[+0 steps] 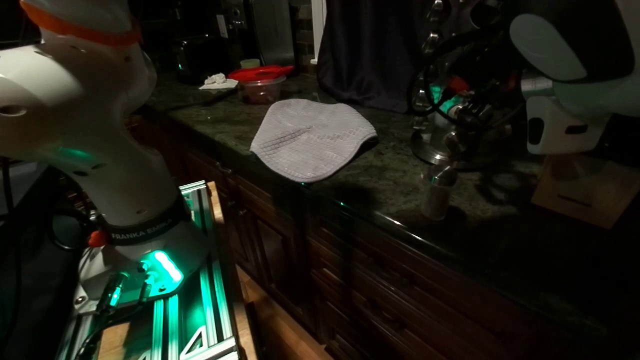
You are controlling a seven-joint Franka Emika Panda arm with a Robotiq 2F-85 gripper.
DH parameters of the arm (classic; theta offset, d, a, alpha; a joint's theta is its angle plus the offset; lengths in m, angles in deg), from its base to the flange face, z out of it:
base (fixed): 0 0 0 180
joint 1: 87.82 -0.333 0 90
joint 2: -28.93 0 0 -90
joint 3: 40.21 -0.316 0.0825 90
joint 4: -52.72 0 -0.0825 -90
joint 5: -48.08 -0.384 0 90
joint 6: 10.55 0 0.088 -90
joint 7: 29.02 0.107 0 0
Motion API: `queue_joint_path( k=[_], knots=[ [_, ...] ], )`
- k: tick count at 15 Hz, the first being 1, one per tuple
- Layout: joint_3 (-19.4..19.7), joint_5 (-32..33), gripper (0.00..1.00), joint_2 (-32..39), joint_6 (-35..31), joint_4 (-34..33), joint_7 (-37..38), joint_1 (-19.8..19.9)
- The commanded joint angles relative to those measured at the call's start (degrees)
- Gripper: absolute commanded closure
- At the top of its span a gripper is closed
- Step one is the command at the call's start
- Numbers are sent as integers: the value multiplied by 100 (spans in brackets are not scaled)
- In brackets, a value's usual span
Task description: Pu the left bottle on the rack
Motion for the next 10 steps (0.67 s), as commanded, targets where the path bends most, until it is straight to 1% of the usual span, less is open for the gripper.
queue_joint_path(
  k=[1, 4, 10],
  knots=[
    [-7, 48, 73, -367, -313, 450, 64, -146],
    [-8, -14, 73, -465, -344, 564, 125, -149],
    [-22, -131, 73, -501, -259, 717, 586, -164]
  ],
)
